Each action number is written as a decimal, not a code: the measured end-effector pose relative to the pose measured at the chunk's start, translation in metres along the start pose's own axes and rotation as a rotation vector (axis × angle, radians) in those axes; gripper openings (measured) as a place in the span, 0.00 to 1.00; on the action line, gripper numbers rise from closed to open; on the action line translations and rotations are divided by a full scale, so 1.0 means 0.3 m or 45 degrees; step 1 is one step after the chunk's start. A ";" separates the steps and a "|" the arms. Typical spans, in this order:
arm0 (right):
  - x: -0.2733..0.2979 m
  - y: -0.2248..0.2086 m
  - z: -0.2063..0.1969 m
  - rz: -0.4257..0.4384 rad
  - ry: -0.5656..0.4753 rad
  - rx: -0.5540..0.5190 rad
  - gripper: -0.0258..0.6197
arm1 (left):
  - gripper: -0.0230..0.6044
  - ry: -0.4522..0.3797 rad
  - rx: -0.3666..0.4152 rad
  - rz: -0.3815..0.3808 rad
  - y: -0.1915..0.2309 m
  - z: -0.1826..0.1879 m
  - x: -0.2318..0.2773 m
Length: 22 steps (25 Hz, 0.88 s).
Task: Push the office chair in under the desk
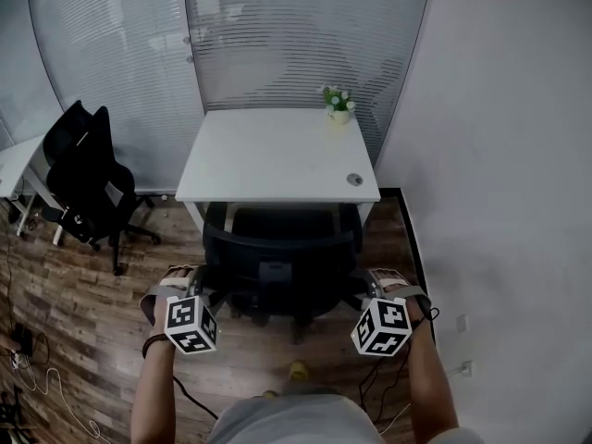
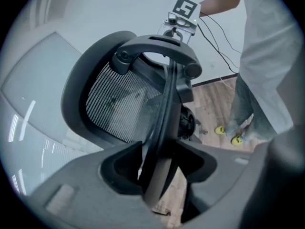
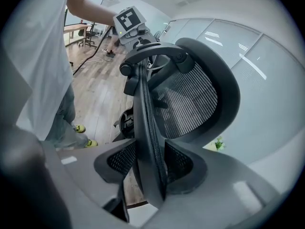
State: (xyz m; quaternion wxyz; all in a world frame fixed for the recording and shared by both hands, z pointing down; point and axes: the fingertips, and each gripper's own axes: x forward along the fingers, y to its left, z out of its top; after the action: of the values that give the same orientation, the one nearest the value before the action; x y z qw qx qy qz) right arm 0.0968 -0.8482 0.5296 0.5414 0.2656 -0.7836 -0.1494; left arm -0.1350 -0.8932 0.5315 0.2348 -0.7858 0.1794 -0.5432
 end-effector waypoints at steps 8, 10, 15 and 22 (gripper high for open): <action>-0.010 0.010 0.011 -0.041 0.025 0.012 0.33 | 0.38 -0.012 -0.014 0.009 -0.007 -0.004 -0.015; -0.015 0.011 0.015 -0.067 0.036 0.016 0.33 | 0.38 -0.013 -0.017 0.009 -0.008 -0.005 -0.020; -0.033 0.016 0.017 -0.101 0.038 0.066 0.33 | 0.38 -0.068 -0.074 0.034 -0.009 0.000 -0.047; -0.088 0.016 0.031 -0.163 0.026 0.099 0.32 | 0.38 -0.097 -0.110 0.089 -0.011 0.000 -0.086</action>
State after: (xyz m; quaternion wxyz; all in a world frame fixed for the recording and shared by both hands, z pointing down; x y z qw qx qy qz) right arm 0.0942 -0.8294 0.5083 0.5280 0.3375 -0.7646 -0.1504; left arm -0.1438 -0.8765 0.5135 0.2262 -0.8085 0.2210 -0.4963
